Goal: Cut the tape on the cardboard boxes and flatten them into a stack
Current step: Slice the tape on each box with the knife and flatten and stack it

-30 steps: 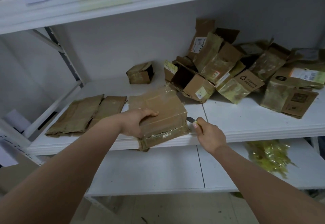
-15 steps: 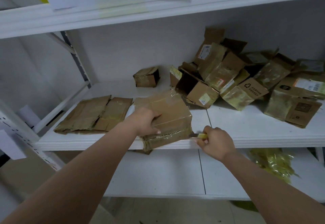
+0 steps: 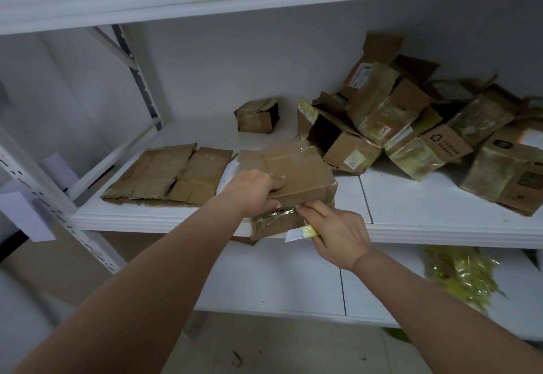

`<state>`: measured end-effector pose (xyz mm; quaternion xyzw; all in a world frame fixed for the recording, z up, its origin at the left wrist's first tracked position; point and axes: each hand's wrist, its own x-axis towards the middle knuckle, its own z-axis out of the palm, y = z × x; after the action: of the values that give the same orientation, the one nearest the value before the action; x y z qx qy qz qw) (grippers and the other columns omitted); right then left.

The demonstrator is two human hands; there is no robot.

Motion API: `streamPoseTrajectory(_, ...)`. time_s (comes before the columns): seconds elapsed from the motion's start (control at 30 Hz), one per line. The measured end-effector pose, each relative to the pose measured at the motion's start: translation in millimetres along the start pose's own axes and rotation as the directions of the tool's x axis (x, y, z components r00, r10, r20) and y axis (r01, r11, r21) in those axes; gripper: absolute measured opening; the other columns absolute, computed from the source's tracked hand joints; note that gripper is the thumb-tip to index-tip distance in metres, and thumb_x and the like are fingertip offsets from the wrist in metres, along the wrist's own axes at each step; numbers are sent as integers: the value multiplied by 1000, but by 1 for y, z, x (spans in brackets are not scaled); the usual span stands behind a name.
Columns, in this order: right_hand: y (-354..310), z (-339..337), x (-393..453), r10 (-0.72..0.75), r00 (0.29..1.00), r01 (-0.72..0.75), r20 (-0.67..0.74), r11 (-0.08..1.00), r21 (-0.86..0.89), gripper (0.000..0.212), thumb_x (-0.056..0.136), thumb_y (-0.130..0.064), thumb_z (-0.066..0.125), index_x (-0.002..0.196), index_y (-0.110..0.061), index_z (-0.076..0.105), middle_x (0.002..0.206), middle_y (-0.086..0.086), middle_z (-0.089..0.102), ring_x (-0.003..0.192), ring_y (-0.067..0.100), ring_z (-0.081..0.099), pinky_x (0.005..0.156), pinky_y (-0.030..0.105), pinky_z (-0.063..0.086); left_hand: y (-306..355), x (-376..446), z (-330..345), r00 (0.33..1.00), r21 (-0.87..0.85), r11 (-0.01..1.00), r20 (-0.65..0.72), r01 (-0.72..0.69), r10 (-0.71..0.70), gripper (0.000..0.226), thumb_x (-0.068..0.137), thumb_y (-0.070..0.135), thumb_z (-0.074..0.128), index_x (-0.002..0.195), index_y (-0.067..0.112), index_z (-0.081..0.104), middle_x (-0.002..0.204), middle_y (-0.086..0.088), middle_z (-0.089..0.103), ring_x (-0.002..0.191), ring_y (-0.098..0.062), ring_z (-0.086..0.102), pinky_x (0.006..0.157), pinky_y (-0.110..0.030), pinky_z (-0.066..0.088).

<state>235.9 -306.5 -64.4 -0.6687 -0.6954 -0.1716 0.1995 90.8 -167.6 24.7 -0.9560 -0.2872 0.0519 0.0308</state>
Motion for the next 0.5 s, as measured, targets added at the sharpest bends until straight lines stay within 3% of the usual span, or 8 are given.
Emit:
streamPoseTrajectory(0.13,-1,0,1,54,993,-53,103,999,-7,46,72,-28,49,115,-24,63,108,-11,62,50,18,58,37,26,39,-3,-2,3,1000,-23,1000,21,-1,1,67,93,45,56,151,28,27,155,-7,31,137,-26,38,108,-37,36)
streamPoseTrajectory(0.3,-9,-11,5,101,956,-98,277,995,-26,46,88,-25,48,134,-28,44,132,-13,44,82,25,61,60,27,42,-1,-5,2,1000,-26,1000,13,4,-4,68,93,45,55,152,28,25,157,-7,28,139,-26,35,109,-36,35)
streamPoseTrajectory(0.5,-24,-12,10,152,920,-142,360,988,-56,34,89,-19,44,123,-25,49,122,-8,40,77,26,58,54,26,34,2,-8,-2,999,-2,1000,43,14,-14,72,92,43,58,152,27,23,157,-7,27,138,-26,37,108,-37,36)
